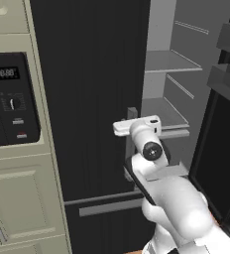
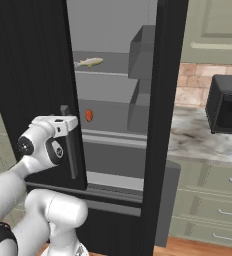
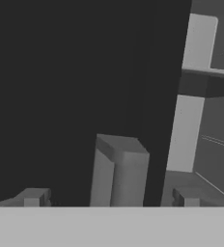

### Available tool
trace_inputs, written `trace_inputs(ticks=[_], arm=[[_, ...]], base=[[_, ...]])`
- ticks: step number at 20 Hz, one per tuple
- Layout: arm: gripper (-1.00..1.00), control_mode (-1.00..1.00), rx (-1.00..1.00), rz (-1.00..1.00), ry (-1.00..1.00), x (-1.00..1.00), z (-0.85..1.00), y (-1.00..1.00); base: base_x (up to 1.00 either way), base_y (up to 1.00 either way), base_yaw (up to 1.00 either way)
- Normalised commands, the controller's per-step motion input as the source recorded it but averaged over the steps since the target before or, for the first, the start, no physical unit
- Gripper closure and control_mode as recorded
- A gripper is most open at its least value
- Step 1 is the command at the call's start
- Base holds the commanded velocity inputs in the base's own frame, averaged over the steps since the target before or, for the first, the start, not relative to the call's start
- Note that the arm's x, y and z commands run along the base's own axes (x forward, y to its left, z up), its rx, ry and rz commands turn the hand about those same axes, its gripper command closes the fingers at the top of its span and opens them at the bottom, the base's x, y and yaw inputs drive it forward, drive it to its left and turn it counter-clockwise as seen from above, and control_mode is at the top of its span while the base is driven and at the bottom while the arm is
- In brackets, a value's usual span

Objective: Gather the carrot and sweet potato from the fridge and place them on a tray on the dining counter. Then gather the fishs from the fridge and place them on the other tray.

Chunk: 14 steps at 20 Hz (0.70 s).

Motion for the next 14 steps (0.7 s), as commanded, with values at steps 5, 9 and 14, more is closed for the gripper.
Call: trace_inputs(ticks=[5, 9, 14], arm=[[-1.00, -1.00, 0.00, 0.02, 0.00, 0.35, -0.23, 0.01], [1.00, -1.00, 0.00, 0.03, 0.00, 0.51, -0.26, 0.09], [1.00, -1.00, 0.00, 0.01, 0.01, 0.30, -0.22, 0.05]], base=[[0.00, 0.00, 0.00], [0.00, 0.00, 0.00], [0.00, 0.00, 0.00]])
